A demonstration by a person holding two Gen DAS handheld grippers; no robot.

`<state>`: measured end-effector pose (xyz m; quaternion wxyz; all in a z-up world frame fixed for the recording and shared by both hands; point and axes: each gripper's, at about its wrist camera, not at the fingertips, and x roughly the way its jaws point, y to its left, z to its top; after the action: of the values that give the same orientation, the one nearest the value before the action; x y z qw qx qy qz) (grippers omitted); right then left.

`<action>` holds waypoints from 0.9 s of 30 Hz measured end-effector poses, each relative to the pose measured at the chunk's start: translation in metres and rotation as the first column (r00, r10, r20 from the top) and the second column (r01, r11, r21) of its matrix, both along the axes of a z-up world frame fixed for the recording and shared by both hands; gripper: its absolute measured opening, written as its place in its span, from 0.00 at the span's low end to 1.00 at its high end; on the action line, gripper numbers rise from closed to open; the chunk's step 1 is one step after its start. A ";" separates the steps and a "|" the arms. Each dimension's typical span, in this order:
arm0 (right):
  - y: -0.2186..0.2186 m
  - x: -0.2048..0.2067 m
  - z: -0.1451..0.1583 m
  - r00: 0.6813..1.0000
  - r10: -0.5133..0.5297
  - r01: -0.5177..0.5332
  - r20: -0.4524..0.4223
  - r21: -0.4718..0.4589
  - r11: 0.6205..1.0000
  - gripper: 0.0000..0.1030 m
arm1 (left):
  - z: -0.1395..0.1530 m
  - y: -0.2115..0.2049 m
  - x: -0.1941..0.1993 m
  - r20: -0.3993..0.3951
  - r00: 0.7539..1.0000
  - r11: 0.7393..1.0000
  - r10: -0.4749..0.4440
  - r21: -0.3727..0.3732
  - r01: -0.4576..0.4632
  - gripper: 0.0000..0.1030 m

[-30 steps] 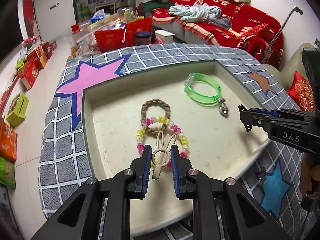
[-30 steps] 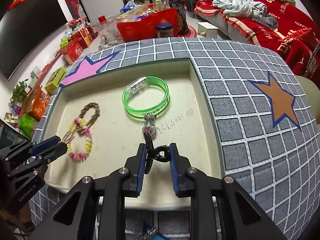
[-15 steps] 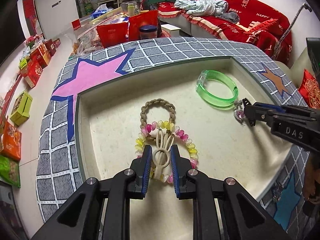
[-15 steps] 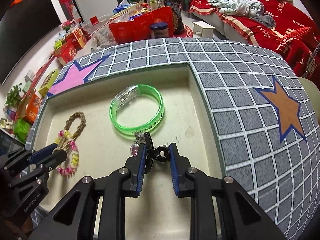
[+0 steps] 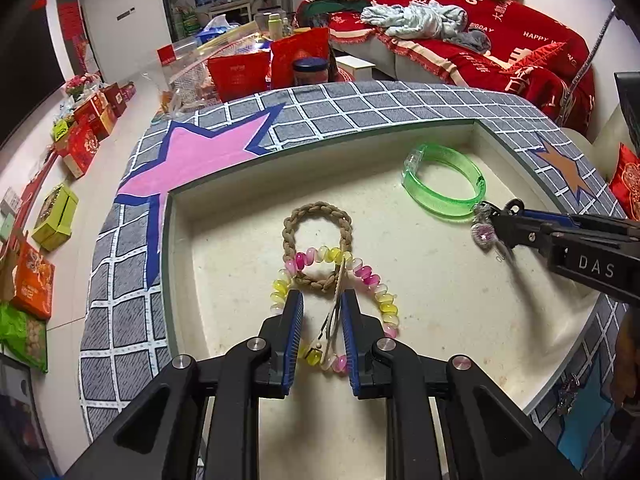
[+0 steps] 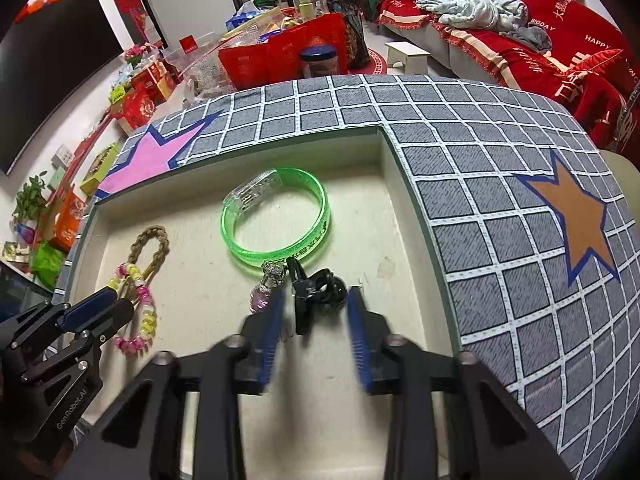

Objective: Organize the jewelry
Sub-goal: 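Carry the bunny clip into the tray with the left tool while the right tool carries the black clip there, then open both tools to release the clips in the tray and lift away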

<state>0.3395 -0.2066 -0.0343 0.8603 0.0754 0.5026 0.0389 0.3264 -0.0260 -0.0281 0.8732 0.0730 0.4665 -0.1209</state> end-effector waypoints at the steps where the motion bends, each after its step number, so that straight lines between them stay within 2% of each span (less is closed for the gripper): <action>1: 0.000 -0.002 0.001 1.000 0.000 0.000 0.004 0.000 1.000 0.47 | 0.001 0.000 -0.001 0.003 1.000 1.000 0.002 0.002 -0.002 0.36; 8: 0.000 -0.015 0.019 0.999 -0.005 0.003 0.042 0.041 0.999 0.47 | 0.010 0.003 -0.008 0.034 0.999 1.000 0.017 -0.010 -0.017 0.36; 11: 0.002 -0.022 0.026 0.998 -0.005 0.002 0.061 0.052 0.999 0.54 | 0.014 0.003 -0.010 0.037 0.999 1.000 0.019 -0.023 -0.018 0.36; 16: 0.005 -0.030 0.032 0.997 -0.001 -0.003 0.072 0.060 0.998 0.55 | 0.019 0.003 -0.012 0.049 0.998 0.999 0.024 -0.036 -0.022 0.37; 17: 0.005 -0.030 0.032 0.997 -0.002 -0.003 0.074 0.062 0.998 0.55 | 0.020 0.004 -0.013 0.051 0.998 0.999 0.026 -0.041 -0.024 0.49; 18: 0.005 -0.031 0.033 0.997 -0.002 -0.002 0.076 0.064 0.998 0.55 | 0.021 0.005 -0.014 0.053 0.998 0.999 0.031 -0.044 -0.029 0.68; 19: 0.004 -0.032 0.035 0.997 -0.005 -0.001 0.081 0.064 0.998 0.55 | 0.024 0.007 -0.015 0.064 0.997 0.998 0.053 -0.045 -0.050 1.00; 21: 0.003 -0.034 0.037 0.996 -0.007 0.001 0.090 0.064 0.998 0.55 | 0.031 0.010 -0.021 0.126 0.988 0.996 0.084 -0.046 -0.079 1.00; 27: 0.003 -0.038 0.042 0.995 -0.010 0.004 0.103 0.055 0.998 0.55 | 0.036 0.008 -0.024 0.125 0.989 0.996 0.077 -0.044 -0.072 1.00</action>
<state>0.3013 -0.2038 0.0075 0.8830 0.0985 0.4558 0.0536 0.3028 -0.0175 0.0074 0.9061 0.0457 0.4102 -0.0926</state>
